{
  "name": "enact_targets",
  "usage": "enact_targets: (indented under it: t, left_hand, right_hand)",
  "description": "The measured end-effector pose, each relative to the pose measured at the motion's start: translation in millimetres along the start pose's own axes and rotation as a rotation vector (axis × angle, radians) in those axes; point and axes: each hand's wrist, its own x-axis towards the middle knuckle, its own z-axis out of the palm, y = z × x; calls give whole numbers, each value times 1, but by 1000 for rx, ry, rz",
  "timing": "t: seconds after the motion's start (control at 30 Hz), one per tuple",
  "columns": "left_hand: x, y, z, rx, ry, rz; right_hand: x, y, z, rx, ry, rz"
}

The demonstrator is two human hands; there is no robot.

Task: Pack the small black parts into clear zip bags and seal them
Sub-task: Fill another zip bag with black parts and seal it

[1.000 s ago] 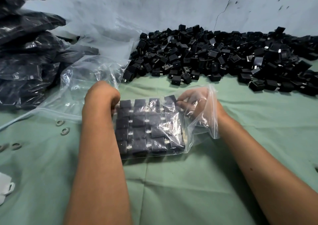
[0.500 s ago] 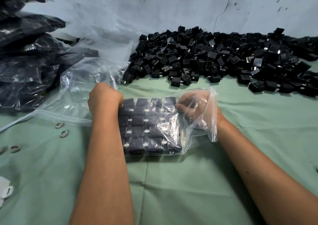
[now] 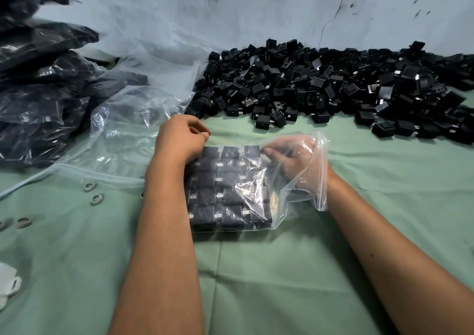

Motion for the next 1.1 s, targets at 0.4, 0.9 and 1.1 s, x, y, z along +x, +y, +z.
enact_targets:
  t: [0.4, 0.9, 1.1]
  left_hand:
    - [-5, 9, 18, 2, -199, 119]
    - [-20, 48, 54, 153, -186, 247]
    - [-25, 45, 67, 299, -215, 306]
  right_hand:
    - [-4, -2, -4, 1, -63, 8]
    - [31, -19, -95, -232, 301, 181]
    - [76, -12, -47, -612, -152, -38]
